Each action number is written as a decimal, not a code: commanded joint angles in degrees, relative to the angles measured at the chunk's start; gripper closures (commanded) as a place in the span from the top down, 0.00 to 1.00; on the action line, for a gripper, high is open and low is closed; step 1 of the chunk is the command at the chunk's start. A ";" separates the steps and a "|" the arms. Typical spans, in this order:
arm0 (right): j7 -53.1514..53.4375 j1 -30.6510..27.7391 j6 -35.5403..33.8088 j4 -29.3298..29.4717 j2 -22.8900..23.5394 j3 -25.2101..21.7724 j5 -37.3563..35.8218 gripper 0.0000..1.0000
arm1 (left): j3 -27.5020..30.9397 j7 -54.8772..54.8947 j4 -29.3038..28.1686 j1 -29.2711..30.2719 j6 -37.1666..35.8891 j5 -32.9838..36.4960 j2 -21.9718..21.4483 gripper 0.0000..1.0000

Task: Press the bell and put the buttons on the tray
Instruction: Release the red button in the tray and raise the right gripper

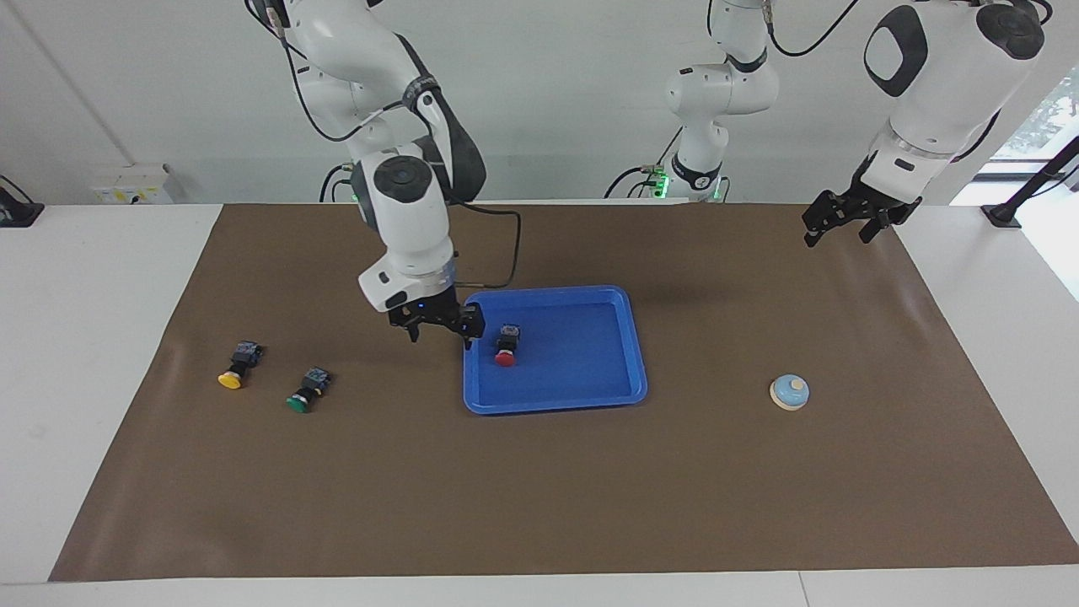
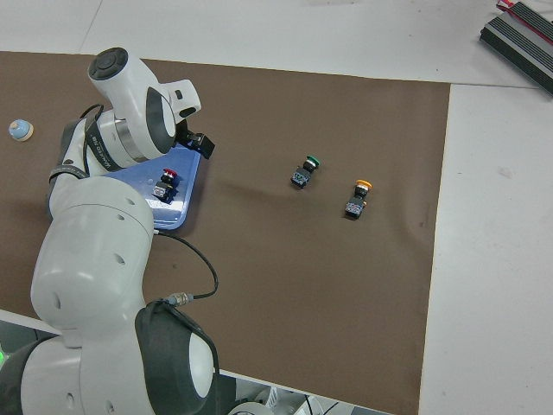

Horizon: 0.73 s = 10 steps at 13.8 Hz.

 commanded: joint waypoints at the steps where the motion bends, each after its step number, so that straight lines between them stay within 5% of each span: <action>1: -6.67 -6.67 -1.45 -0.86 -0.93 0.51 0.50 1.00 | 0.04 -0.06 -0.10 0.11 -0.13 0.30 -0.59 1.00; 5: -10.64 -13.62 -0.50 -3.48 -1.45 0.33 0.24 1.00 | 0.04 -0.06 -0.10 0.11 -0.13 0.30 -0.59 1.00; 10: -10.65 -18.55 9.07 -9.64 0.82 0.24 -0.29 1.00 | 0.13 -0.06 -0.10 0.11 -0.13 0.30 -0.59 1.00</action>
